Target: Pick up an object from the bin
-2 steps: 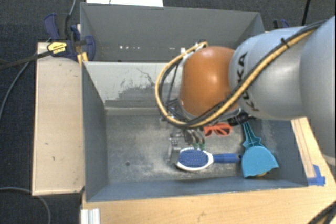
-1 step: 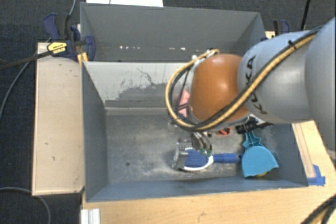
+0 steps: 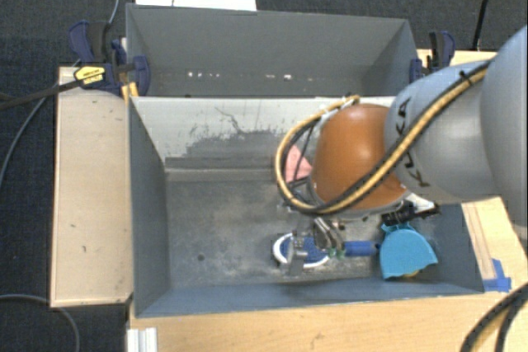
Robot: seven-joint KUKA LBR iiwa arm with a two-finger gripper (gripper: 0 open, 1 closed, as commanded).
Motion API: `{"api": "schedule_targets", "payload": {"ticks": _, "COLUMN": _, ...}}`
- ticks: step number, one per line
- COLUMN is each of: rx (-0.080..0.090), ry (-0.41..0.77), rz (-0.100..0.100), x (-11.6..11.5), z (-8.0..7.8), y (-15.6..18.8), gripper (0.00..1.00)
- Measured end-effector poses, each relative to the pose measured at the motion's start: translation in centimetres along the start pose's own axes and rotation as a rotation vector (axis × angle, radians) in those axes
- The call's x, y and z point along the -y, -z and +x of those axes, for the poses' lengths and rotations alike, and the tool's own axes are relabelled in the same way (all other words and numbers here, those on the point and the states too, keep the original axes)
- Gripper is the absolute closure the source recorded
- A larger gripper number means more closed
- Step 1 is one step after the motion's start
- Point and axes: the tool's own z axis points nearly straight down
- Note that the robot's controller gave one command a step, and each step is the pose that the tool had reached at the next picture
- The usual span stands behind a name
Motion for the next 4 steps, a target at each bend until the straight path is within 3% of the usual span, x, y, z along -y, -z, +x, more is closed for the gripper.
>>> {"api": "schedule_targets", "payload": {"ticks": 1, "rx": 0.0, "ry": 0.192, "rz": -0.003, "x": 4.2, "z": -0.5, "y": -4.7, "gripper": 1.0}}
{"api": "schedule_targets", "payload": {"ticks": 2, "rx": 0.0, "ry": 0.19, "rz": -0.004, "x": 4.2, "z": -0.5, "y": -4.7, "gripper": 1.0}}
{"api": "schedule_targets", "payload": {"ticks": 3, "rx": 0.0, "ry": 0.224, "rz": -0.004, "x": 3.8, "z": -0.8, "y": 5.5, "gripper": 1.0}}
{"api": "schedule_targets", "payload": {"ticks": 4, "rx": 0.0, "ry": 0.222, "rz": -0.004, "x": 3.8, "z": -0.8, "y": 5.5, "gripper": 1.0}}
